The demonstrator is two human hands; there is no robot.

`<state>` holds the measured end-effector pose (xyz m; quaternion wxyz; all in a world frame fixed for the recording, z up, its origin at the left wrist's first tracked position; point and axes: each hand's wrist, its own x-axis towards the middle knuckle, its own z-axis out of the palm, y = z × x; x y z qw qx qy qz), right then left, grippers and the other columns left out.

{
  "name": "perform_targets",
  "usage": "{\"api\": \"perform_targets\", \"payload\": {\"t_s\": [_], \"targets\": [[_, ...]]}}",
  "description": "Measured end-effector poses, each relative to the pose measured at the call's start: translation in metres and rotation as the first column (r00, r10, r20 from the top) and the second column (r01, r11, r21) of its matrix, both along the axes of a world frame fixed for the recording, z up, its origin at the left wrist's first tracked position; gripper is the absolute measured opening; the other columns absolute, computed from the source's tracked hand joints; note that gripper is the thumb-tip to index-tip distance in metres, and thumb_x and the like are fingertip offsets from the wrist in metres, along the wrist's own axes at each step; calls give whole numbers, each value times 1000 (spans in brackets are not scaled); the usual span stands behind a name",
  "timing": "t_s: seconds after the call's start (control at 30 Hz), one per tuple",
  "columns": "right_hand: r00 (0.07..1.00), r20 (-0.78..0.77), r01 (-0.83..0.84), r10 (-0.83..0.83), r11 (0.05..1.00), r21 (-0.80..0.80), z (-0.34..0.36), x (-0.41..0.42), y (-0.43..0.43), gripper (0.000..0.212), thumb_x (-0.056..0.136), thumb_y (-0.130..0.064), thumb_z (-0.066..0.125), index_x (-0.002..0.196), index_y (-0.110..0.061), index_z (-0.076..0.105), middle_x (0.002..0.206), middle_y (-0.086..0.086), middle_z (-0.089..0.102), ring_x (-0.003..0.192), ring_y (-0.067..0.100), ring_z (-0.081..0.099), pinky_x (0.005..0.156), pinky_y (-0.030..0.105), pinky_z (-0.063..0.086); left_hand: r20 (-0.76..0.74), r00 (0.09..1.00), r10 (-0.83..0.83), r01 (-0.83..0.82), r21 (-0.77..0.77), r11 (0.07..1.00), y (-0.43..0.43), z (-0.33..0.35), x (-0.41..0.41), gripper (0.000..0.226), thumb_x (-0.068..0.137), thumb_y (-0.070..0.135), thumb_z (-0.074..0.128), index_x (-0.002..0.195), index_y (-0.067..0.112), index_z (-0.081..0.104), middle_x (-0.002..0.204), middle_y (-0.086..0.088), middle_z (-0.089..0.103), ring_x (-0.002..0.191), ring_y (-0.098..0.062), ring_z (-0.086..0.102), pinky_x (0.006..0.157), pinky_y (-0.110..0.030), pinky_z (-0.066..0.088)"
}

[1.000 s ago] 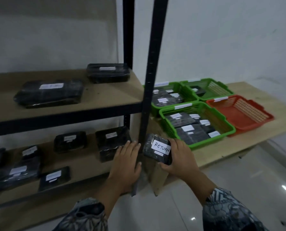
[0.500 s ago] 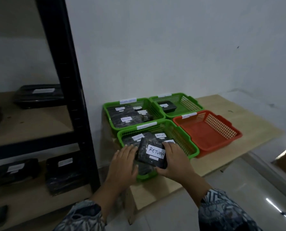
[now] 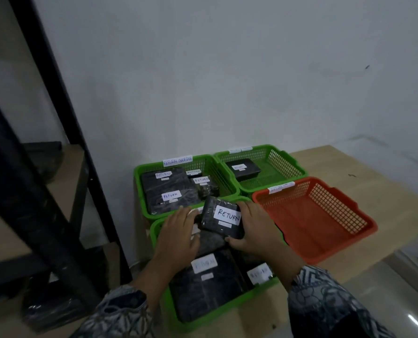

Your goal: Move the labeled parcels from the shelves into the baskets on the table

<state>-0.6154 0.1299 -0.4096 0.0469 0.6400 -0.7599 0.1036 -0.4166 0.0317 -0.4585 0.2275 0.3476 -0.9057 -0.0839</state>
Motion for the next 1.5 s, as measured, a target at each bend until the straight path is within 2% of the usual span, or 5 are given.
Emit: {"api": "perform_targets", "payload": {"t_s": [0.23, 0.53, 0.83, 1.03, 1.5], "targets": [[999, -25, -34, 37, 994, 101, 9, -42, -76, 92, 71, -55, 68, 140, -7, 31, 132, 8, 43, 120, 24, 41, 104, 32, 33, 53, 996, 68, -70, 29, 997, -60, -5, -36, 57, 83, 32, 50, 137, 11, 44, 141, -11, 44, 133, -30, 36, 108, -50, 29], [984, 24, -177, 177, 946, 271, 3, -100, -165, 82, 67, -53, 72, 130, -12, 39, 122, 7, 43, 111, 23, 47, 91, 36, 47, 8, 987, 161, -161, 109, 981, -87, -32, -79, 57, 77, 25, 48, 130, 4, 50, 132, -17, 52, 125, -36, 45, 100, -54, 39], [854, -112, -337, 508, 703, 626, -4, -124, -229, 87, 71, -60, 69, 134, -9, 39, 125, 9, 46, 109, 27, 51, 88, 37, 44, 70, 947, 314, -321, 142, 936, -89, -47, -98, 55, 85, 33, 36, 133, 9, 47, 138, -14, 46, 132, -32, 38, 106, -49, 28], [767, -171, -366, 619, 640, 676, -15, -125, -251, 88, 70, -73, 58, 136, -17, 44, 128, 6, 52, 116, 27, 45, 100, 41, 32, 101, 930, 354, -365, 128, 922, -89, -51, -100, 55, 85, 32, 38, 137, 13, 43, 143, -10, 42, 135, -26, 28, 108, -42, 17], [743, -178, -350, 645, 601, 719, -46, -117, -268, 82, 65, -71, 65, 128, -21, 48, 116, 1, 62, 105, 26, 57, 97, 43, 29, 108, 915, 387, -399, 121, 909, -82, -54, -105, 52, 87, 30, 36, 133, 8, 49, 138, -14, 48, 130, -32, 40, 106, -48, 24]]}}
